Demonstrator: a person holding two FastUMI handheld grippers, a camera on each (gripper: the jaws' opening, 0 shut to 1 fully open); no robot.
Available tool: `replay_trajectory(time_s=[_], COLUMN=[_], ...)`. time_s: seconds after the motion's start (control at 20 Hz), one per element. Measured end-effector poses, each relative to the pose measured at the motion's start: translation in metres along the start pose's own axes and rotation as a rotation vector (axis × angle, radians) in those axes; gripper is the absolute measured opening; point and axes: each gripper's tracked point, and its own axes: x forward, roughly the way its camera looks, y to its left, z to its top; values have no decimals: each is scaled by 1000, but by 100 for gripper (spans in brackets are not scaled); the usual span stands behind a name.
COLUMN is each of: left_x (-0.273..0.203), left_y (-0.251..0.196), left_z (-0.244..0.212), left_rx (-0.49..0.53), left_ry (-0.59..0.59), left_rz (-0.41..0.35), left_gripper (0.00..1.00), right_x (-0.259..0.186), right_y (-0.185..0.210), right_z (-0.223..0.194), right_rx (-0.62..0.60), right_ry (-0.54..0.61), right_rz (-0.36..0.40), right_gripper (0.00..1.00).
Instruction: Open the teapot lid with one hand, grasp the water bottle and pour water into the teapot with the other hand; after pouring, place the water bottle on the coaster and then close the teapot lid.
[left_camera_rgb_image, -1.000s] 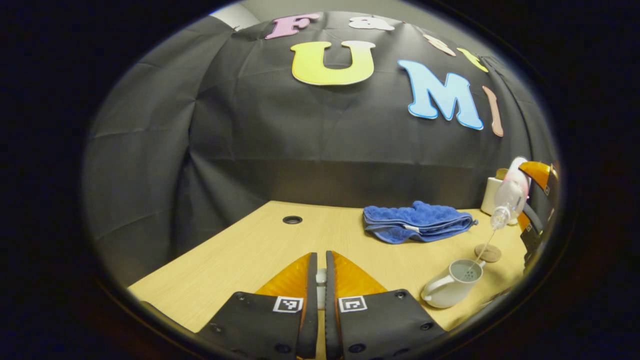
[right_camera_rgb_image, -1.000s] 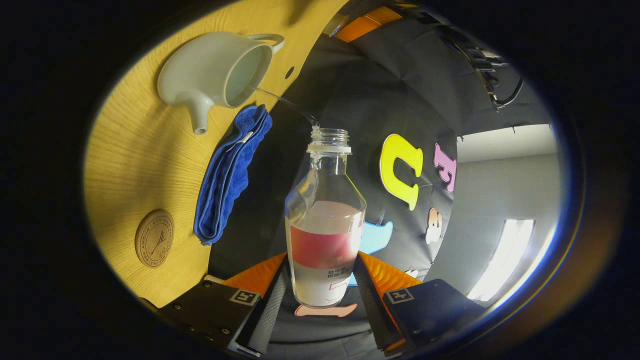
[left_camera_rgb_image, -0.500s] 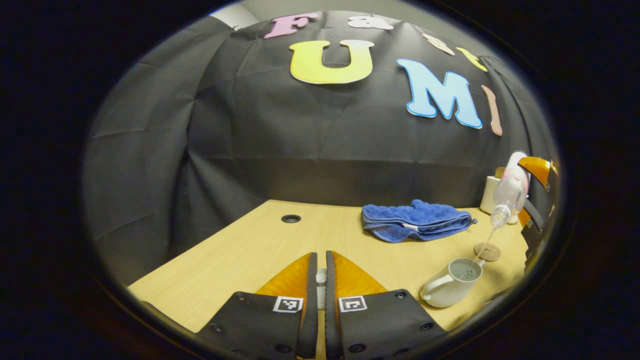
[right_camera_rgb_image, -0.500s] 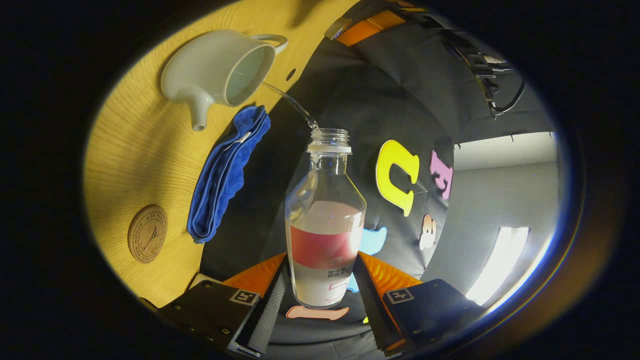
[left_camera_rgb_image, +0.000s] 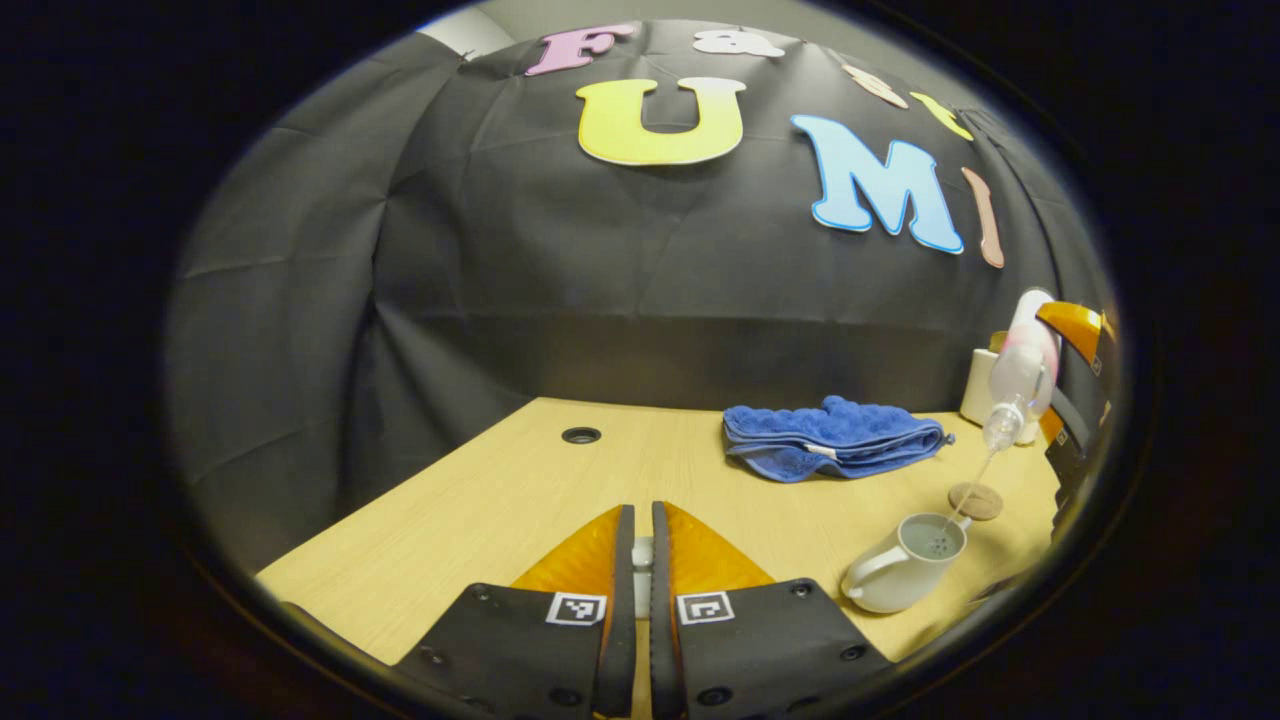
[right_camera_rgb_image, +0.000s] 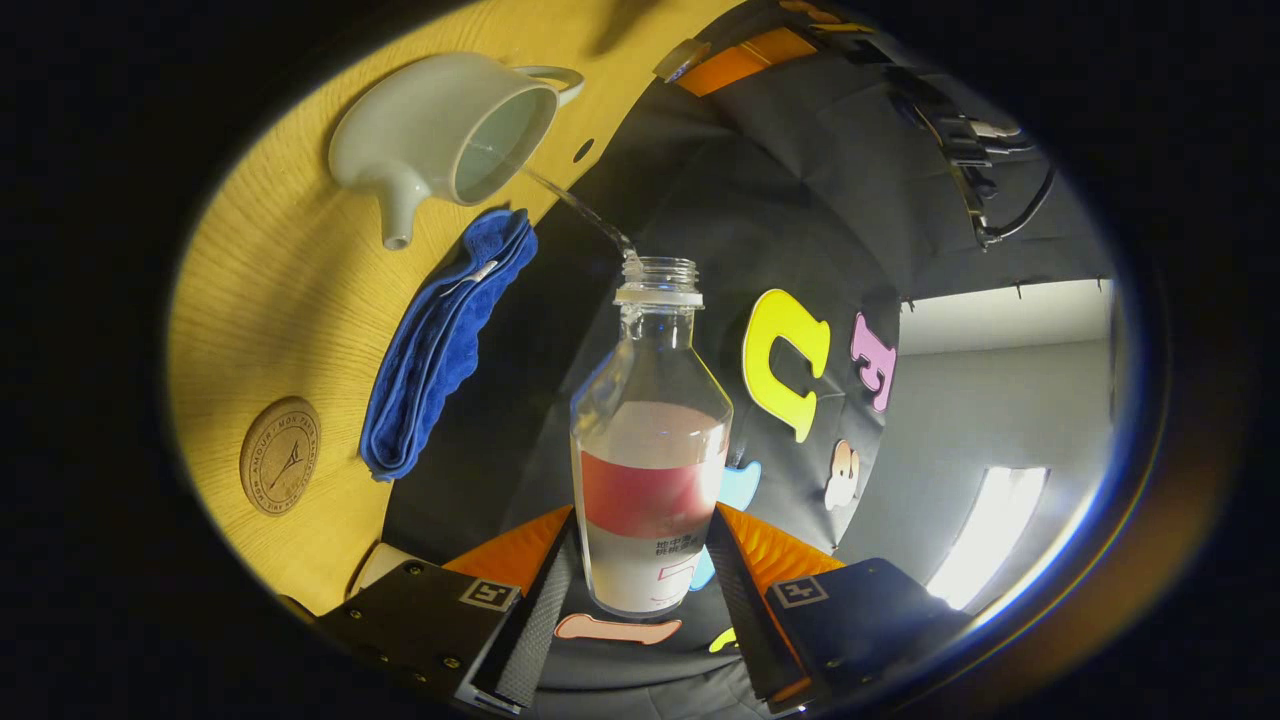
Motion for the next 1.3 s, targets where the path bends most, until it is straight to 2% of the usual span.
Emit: replay_trajectory(time_s=[0.75, 1.3], left_x=[0, 1], left_y=[-1, -2], left_z=[0, -2], left_rx=[3, 5], left_ry=[3, 13], left_rz=[-2, -8], left_gripper=[13, 12], right_x=[2, 2], right_y=[-2, 2], right_z=[10, 16], right_rx=[-68, -84], right_ry=[-39, -60], right_rz=[-29, -24], right_gripper=[76, 76])
